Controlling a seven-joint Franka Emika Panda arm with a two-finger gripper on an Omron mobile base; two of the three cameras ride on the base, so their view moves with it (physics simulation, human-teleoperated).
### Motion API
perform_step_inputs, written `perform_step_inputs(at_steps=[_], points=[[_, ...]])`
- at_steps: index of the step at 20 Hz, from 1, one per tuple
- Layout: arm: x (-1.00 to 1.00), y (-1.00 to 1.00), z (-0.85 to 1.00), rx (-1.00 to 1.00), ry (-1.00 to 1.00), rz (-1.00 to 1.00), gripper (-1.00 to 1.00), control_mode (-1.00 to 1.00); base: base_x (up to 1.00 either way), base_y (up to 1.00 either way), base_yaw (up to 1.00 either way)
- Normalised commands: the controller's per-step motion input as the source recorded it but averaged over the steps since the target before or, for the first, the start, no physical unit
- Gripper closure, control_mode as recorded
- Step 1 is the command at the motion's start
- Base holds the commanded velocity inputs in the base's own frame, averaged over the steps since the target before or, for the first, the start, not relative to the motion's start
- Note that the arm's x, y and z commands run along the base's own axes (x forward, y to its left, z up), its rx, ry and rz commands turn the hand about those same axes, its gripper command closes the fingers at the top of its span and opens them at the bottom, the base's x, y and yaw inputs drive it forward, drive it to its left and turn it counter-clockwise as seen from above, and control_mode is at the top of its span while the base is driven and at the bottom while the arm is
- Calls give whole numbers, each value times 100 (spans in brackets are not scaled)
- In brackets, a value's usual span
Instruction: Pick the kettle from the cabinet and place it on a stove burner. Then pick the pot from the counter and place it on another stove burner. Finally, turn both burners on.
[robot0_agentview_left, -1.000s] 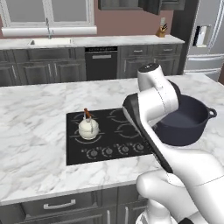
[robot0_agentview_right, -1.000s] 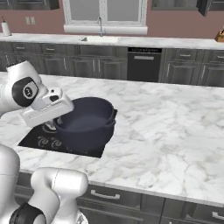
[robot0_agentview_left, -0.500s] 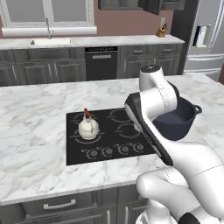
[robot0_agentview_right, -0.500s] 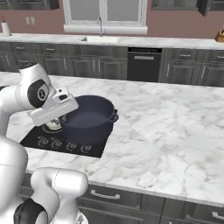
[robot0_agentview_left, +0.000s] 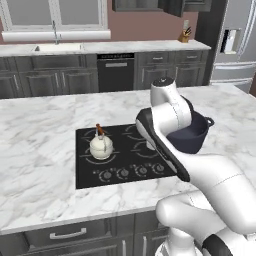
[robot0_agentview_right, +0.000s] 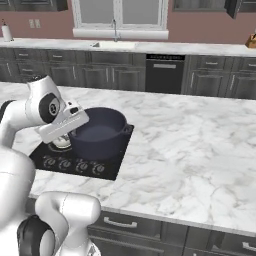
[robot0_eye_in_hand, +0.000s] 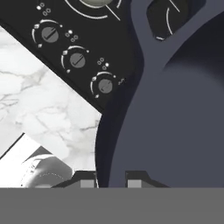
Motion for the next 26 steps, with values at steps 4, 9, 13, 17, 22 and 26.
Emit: perform_step_inputs(at_steps=[4,9,13,17,22,26], points=[[42,10,-23,0,0,10,100,-100,0,0,0],[44,8,-23,0,0,9,100,-100,0,0,0],[42,3,-22,0,0,9,100,-100,0,0,0],[38,0,-10,0,0,4,100,-100,0,0,0],[24,0,-14,0,4,0,100,-100,0,0,0],[22,0,-19,0,8,0,100,-100,0,0,0]])
